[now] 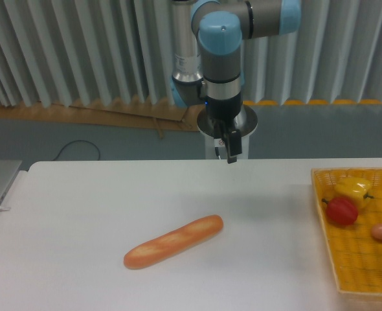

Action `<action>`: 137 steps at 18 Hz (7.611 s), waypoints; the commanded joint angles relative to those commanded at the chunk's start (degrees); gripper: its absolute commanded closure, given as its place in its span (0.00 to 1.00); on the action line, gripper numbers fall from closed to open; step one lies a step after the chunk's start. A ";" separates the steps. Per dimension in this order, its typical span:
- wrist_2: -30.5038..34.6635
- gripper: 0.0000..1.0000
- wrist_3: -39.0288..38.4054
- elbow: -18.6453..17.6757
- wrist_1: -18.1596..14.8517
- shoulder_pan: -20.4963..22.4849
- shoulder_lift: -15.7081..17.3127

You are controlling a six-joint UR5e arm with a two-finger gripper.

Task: Place the red pepper on the table
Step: 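Move the gripper over the yellow basket above the red pepper, then lower the open gripper down onto the red bell pepper, then adjust the gripper around the red pepper and close on it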

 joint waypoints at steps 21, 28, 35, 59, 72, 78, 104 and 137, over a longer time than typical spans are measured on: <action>-3.36 0.00 8.70 -4.67 8.36 14.08 0.27; -0.79 0.00 10.63 -3.78 6.68 14.95 -0.26; 0.09 0.00 13.80 -3.61 7.12 19.08 -1.93; 3.25 0.00 29.93 0.18 15.21 16.54 -15.82; -4.92 0.00 38.23 -2.11 14.68 22.94 -16.35; -4.31 0.00 42.28 -2.11 14.76 25.15 -16.52; 2.55 0.05 43.77 -2.02 17.31 24.09 -20.83; 7.12 0.33 41.05 -1.67 19.51 21.19 -21.10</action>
